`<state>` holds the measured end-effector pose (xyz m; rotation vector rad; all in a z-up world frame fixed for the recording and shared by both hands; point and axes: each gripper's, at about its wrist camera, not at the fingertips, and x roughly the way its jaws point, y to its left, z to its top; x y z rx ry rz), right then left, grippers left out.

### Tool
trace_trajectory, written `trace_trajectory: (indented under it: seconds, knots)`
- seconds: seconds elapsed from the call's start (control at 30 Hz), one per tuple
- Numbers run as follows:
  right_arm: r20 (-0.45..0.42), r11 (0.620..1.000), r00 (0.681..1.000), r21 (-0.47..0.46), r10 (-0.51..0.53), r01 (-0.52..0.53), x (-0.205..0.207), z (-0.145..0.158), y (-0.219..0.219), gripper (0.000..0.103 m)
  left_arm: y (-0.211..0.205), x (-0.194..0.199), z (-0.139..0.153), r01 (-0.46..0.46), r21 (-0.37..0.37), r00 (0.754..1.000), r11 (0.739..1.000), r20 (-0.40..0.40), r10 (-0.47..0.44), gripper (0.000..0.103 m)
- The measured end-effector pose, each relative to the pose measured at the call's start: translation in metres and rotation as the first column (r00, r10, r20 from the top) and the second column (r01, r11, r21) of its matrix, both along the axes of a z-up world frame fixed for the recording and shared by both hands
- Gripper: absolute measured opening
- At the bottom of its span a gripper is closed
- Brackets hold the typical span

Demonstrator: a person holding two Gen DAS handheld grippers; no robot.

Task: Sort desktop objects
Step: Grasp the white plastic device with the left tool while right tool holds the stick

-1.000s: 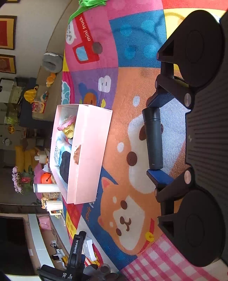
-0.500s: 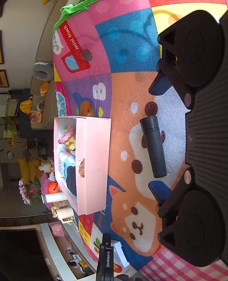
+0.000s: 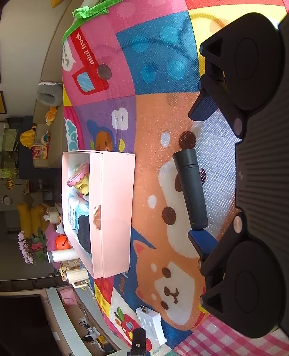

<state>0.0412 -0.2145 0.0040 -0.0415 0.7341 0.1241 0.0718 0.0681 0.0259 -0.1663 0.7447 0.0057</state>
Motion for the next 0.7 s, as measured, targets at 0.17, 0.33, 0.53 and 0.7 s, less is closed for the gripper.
trace_trajectory:
  seconds: [0.17,0.33,0.53,0.7]
  knots:
    - [0.006,1.000,1.000,-0.006,-0.008,0.008,-0.001,0.000,0.000,0.103,-0.018,0.021,-0.015,0.075,0.047,0.997,0.996,0.000,-0.075,0.103]
    - [0.007,1.000,1.000,0.003,-0.026,0.026,0.000,0.000,-0.003,0.103,-0.051,0.032,-0.025,0.316,0.063,0.948,0.947,0.023,-0.318,0.103]
    - [-0.023,1.000,1.000,0.004,-0.022,0.022,0.003,-0.002,-0.003,0.103,-0.069,0.040,-0.024,0.300,0.065,0.953,0.952,0.020,-0.302,0.103]
    - [-0.023,1.000,0.999,0.006,-0.024,0.025,0.003,-0.002,-0.003,0.103,-0.079,0.062,-0.023,0.197,0.070,0.980,0.978,-0.005,-0.197,0.103]
